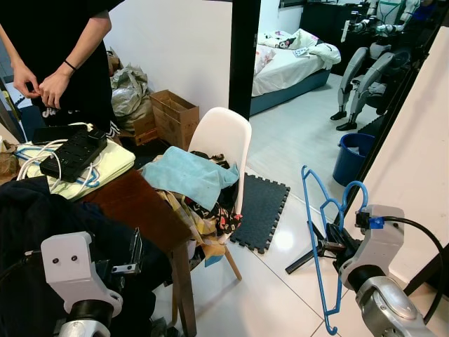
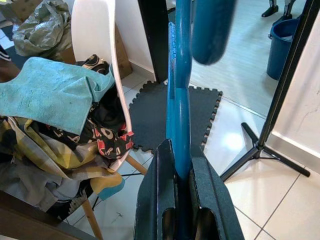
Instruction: Hang hanger
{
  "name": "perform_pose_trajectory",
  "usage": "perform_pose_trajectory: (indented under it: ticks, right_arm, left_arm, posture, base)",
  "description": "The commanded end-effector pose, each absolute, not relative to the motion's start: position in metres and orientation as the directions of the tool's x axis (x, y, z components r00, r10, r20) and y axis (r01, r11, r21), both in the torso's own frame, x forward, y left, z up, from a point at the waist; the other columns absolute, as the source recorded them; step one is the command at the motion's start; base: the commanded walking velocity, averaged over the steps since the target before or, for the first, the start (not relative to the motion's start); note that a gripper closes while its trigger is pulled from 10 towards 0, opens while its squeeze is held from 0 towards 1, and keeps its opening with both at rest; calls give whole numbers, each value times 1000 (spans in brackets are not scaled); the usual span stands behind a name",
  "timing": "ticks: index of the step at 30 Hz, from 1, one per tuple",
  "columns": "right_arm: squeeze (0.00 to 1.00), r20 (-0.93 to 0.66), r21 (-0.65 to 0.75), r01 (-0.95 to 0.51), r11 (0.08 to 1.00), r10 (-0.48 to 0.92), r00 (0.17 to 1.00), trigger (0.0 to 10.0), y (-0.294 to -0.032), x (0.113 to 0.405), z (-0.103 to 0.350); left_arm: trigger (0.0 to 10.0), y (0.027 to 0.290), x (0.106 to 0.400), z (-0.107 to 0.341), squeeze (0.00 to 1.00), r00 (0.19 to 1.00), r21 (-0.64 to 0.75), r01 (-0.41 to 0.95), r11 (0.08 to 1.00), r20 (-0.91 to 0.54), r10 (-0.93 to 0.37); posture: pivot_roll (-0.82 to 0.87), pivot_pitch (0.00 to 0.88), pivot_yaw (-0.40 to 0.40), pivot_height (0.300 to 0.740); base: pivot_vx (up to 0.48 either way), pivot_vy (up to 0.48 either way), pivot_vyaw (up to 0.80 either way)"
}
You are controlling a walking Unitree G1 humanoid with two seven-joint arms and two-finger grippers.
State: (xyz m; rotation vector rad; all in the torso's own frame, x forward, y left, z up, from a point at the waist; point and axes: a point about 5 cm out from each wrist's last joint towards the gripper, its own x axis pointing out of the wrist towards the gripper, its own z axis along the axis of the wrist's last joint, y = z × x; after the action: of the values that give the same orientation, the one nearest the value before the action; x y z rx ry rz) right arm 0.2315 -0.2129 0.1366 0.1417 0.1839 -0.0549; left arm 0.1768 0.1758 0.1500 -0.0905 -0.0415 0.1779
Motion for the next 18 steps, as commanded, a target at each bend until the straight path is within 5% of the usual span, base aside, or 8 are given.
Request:
perform_pose_trajectory:
  ticks: [1,18]
  right_arm:
    - [0,-167,137,50,989,-27,986,10000,-208,232,140]
    - [0,-188,136,90,987,-64,980,10000,-220,229,136]
  left_arm:
    - [10000,174,179,148,0,987,-65,-160,985,22,162]
    - [10000,181,173,147,0,979,-70,-203,977,17,205]
  posture:
    - [-96,0,10,740]
    - [-87,0,-2,740]
  base:
    - [0,0,0]
    - [0,0,0]
